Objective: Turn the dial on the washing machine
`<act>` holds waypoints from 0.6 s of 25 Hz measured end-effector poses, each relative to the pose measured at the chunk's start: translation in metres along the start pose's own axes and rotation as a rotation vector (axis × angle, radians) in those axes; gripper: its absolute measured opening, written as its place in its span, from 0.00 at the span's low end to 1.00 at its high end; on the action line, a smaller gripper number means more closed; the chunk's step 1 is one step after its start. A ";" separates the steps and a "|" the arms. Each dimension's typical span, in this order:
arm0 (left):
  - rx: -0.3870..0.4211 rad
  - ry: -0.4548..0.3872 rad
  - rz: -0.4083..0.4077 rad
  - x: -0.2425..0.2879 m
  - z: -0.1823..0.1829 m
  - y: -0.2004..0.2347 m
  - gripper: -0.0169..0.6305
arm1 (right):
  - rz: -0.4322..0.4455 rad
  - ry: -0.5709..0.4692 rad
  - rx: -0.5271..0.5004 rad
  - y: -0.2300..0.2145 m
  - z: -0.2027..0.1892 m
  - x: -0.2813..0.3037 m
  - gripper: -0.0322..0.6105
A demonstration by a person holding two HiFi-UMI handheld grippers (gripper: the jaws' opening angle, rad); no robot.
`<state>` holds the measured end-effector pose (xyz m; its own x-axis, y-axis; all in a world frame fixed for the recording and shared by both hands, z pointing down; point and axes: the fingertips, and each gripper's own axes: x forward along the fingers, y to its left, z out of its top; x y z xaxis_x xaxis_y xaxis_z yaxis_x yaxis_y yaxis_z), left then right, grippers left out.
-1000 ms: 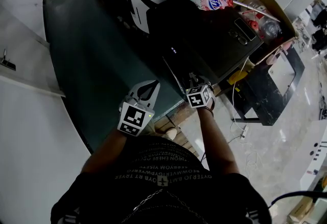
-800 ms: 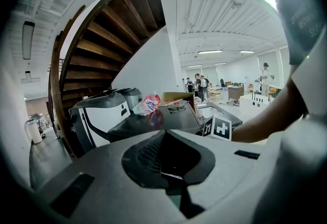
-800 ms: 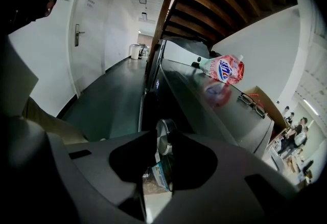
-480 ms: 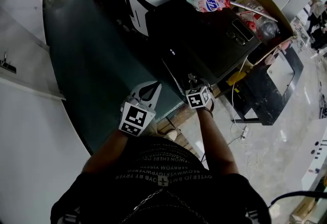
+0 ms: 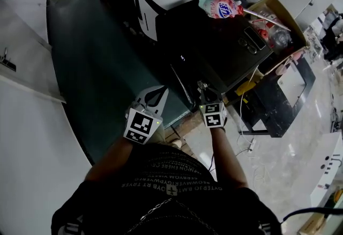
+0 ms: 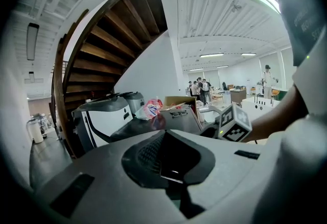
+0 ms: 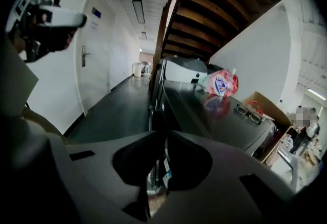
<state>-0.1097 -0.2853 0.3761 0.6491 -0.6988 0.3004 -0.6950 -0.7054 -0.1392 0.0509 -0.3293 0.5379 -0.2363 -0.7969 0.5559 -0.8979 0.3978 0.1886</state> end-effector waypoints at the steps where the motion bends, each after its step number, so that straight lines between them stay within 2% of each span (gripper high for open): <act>1: 0.002 -0.017 0.014 -0.005 0.008 0.004 0.02 | 0.009 -0.076 0.011 0.001 0.020 -0.021 0.07; 4: -0.007 -0.071 0.066 -0.021 0.031 0.019 0.02 | 0.036 -0.257 0.028 0.008 0.078 -0.082 0.05; 7: -0.019 -0.123 0.099 -0.034 0.053 0.025 0.02 | 0.047 -0.355 0.019 0.013 0.116 -0.124 0.05; 11: -0.008 -0.172 0.094 -0.047 0.071 0.015 0.02 | 0.050 -0.428 0.002 0.016 0.144 -0.156 0.05; 15: -0.003 -0.167 0.091 -0.053 0.071 0.008 0.02 | 0.071 -0.426 0.015 0.020 0.140 -0.161 0.05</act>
<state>-0.1282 -0.2624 0.2920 0.6253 -0.7702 0.1260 -0.7542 -0.6379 -0.1562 0.0192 -0.2568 0.3383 -0.4269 -0.8857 0.1826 -0.8785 0.4541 0.1484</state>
